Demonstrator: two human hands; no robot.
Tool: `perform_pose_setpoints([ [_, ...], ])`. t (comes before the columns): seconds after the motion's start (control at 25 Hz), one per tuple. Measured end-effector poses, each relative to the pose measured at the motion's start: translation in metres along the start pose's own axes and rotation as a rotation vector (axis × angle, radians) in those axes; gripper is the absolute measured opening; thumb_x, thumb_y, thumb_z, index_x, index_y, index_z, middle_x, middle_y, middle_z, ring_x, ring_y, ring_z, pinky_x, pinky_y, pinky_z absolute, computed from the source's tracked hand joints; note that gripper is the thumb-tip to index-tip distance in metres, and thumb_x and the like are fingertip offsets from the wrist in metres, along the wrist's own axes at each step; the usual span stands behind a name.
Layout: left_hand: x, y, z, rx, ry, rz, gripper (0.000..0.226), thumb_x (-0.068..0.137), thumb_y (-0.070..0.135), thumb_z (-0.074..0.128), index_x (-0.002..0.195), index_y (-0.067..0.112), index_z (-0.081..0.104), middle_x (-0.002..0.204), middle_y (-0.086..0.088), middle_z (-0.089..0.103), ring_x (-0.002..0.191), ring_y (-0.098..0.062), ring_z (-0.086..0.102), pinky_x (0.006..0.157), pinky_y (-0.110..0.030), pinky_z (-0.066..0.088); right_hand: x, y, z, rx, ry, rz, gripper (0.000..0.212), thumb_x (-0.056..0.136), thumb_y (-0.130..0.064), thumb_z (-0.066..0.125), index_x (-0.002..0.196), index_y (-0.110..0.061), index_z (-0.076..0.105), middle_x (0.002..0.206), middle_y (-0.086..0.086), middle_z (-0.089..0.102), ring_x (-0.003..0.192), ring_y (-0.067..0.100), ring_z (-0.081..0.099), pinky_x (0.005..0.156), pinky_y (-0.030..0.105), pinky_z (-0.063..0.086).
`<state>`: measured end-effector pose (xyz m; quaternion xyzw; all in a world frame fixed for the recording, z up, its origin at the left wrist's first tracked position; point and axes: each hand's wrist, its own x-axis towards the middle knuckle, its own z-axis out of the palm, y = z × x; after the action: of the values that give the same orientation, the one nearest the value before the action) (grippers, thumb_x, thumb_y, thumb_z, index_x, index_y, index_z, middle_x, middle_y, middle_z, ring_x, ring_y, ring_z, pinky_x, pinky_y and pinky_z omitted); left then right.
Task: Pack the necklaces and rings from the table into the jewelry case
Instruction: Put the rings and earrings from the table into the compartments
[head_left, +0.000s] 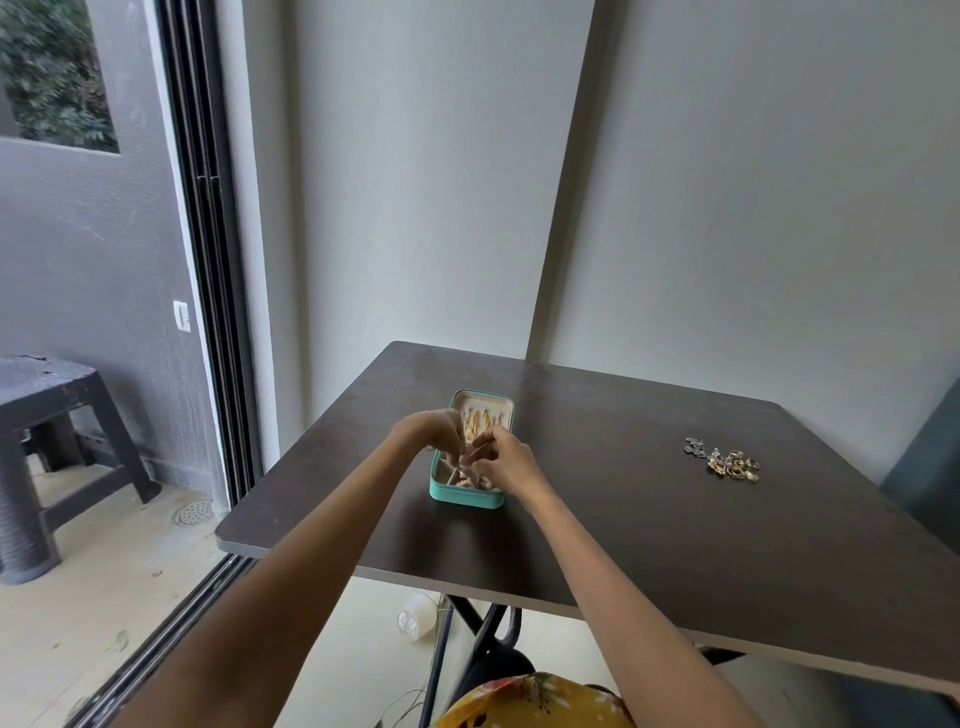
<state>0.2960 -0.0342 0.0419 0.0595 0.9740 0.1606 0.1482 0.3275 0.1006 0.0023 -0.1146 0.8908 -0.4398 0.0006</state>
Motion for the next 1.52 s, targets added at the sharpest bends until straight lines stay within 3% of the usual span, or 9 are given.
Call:
perform_pose_setpoints([
  [0.16,0.001,0.001,0.000,-0.013,0.015,-0.017,0.033,0.082,0.006,0.064,0.113,-0.002,0.061,0.091,-0.005,0.053,0.072,-0.011,0.046,0.054,-0.017,0.037,-0.002,0.004,-0.002,0.057,0.022,0.013,0.030,0.084,-0.008,0.055,0.113,-0.013,0.053,0.111,0.008,0.067,0.091,0.018,0.062,0.071,0.026,0.051],
  [0.32,-0.003,0.003,0.005,0.050,-0.011,-0.028,0.038,0.081,0.011,0.068,0.116,-0.001,0.060,0.103,-0.010,0.057,0.087,-0.015,0.047,0.065,-0.023,0.045,0.000,0.000,-0.002,0.039,-0.037,0.052,0.032,0.086,-0.012,0.054,0.118,-0.014,0.052,0.118,0.009,0.063,0.095,0.021,0.063,0.075,0.031,0.052],
  [0.48,-0.005,0.012,-0.002,-0.040,0.029,0.009,0.032,0.082,0.008,0.066,0.113,-0.001,0.062,0.095,-0.006,0.054,0.082,-0.015,0.049,0.056,-0.018,0.036,-0.002,-0.001,-0.007,0.143,0.069,0.031,0.028,0.085,-0.004,0.050,0.111,-0.012,0.056,0.107,0.010,0.066,0.089,0.020,0.062,0.066,0.024,0.051],
  [0.6,0.000,0.031,-0.008,-0.133,0.127,0.054,0.028,0.083,0.007,0.063,0.110,-0.003,0.065,0.087,-0.007,0.056,0.065,-0.012,0.048,0.054,-0.019,0.037,0.001,0.001,-0.017,0.247,0.207,0.000,0.014,0.086,-0.008,0.056,0.097,-0.015,0.058,0.091,0.004,0.064,0.080,0.015,0.060,0.071,0.032,0.052],
  [0.72,0.013,0.070,0.000,-0.238,0.306,0.134,0.023,0.085,0.010,0.059,0.106,0.002,0.066,0.098,-0.014,0.066,0.086,-0.026,0.063,0.069,-0.030,0.050,0.007,0.013,-0.042,0.320,0.366,0.034,0.008,0.087,-0.015,0.057,0.094,-0.018,0.061,0.087,0.000,0.065,0.073,0.014,0.057,0.072,0.036,0.050],
  [0.84,0.033,0.127,0.028,-0.540,0.444,0.211,0.022,0.085,0.009,0.053,0.104,0.007,0.064,0.107,-0.015,0.067,0.103,-0.029,0.062,0.082,-0.032,0.047,0.008,0.045,-0.085,0.336,0.544,0.117,0.008,0.087,-0.020,0.055,0.087,-0.025,0.060,0.082,-0.001,0.065,0.072,0.018,0.058,0.070,0.036,0.050],
  [1.04,0.060,0.222,0.079,-0.852,0.390,0.261,0.022,0.088,0.008,0.051,0.109,0.006,0.058,0.106,-0.014,0.065,0.097,-0.025,0.060,0.080,-0.029,0.046,-0.002,0.114,-0.157,0.251,0.698,0.214,0.006,0.088,-0.020,0.056,0.085,-0.024,0.059,0.080,-0.001,0.065,0.073,0.018,0.059,0.068,0.032,0.046],
  [1.28,0.108,0.276,0.115,-0.848,0.334,0.279,0.022,0.086,0.005,0.053,0.106,0.006,0.062,0.090,-0.003,0.060,0.093,-0.023,0.059,0.077,-0.023,0.042,-0.010,0.184,-0.223,0.058,0.817,0.360,0.008,0.085,-0.019,0.060,0.084,-0.014,0.067,0.087,0.003,0.071,0.085,0.025,0.065,0.067,0.029,0.042],
  [1.52,0.135,0.287,0.127,-0.649,0.304,0.387,0.031,0.082,0.001,0.050,0.104,0.011,0.069,0.097,0.001,0.052,0.096,-0.020,0.061,0.081,-0.016,0.039,-0.013,0.228,-0.247,-0.205,0.637,0.316,0.012,0.086,-0.015,0.060,0.094,-0.017,0.068,0.094,0.004,0.070,0.093,0.021,0.064,0.074,0.028,0.046],
])
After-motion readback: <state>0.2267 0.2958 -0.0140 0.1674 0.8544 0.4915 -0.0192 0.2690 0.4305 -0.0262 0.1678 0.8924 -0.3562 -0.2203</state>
